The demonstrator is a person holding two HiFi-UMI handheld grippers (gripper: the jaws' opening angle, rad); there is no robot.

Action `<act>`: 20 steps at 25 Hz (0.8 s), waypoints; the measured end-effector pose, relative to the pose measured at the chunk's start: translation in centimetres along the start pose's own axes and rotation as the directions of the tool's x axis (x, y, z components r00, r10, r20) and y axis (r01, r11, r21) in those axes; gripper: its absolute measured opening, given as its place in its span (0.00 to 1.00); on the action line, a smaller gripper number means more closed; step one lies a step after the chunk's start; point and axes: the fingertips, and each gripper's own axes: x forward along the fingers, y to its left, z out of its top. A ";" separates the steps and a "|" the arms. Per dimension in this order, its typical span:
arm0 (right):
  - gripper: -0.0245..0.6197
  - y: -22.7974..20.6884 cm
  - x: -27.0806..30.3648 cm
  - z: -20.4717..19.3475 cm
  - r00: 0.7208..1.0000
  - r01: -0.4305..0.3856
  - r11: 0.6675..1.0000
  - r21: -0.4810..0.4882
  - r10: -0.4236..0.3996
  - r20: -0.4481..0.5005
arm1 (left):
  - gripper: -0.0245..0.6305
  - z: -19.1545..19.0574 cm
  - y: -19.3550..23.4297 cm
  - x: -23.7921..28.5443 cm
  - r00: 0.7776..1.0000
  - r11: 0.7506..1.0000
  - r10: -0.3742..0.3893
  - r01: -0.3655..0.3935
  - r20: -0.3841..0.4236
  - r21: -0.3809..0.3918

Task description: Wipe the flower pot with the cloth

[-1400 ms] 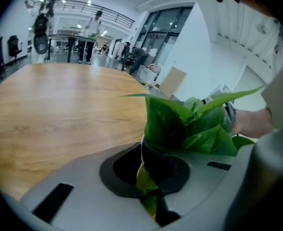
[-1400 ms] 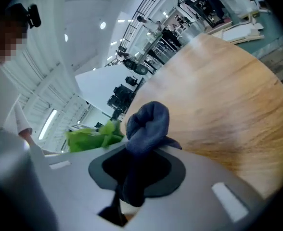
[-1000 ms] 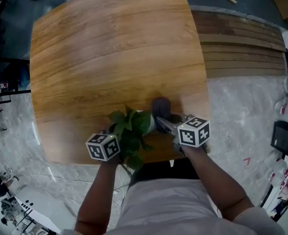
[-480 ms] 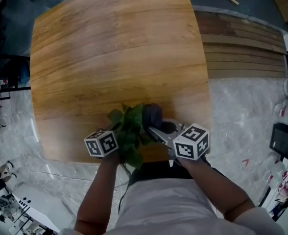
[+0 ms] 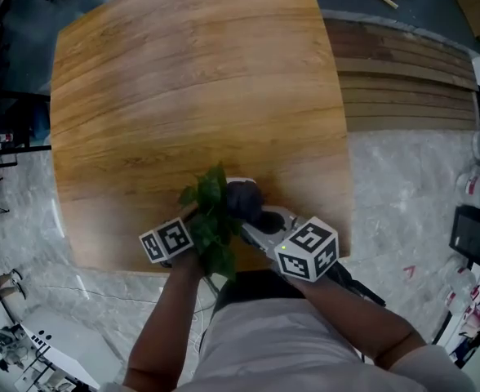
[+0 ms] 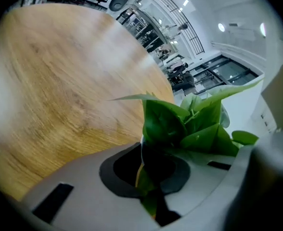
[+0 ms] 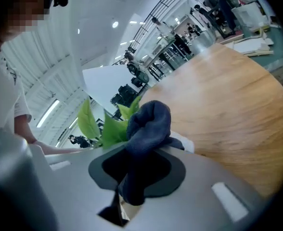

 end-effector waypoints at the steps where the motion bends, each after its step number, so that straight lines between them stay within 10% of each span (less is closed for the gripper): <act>1: 0.14 1.0 0.3 0.1 1.000 -0.021 1.000 -0.014 0.021 -0.002 | 0.07 -0.2 0.0 0.1 1.000 1.000 -0.007 0.007 -0.001 -0.030; 8: 0.14 -4.3 -0.5 -1.3 0.997 0.077 0.997 0.033 -0.077 0.006 | 0.07 -0.5 0.4 0.3 1.000 0.996 -0.014 0.015 0.008 -0.091; 14: 0.14 -10.6 -2.1 -4.0 0.978 0.206 0.968 0.140 -0.202 -0.042 | 0.07 0.9 -0.7 0.0 1.000 0.994 0.023 -0.025 0.017 0.103; 20: 0.14 -9.4 -3.5 -2.8 0.980 0.199 0.972 0.128 -0.199 -0.015 | 0.07 1.8 -3.0 -0.1 0.993 0.928 0.115 -0.103 -0.011 0.359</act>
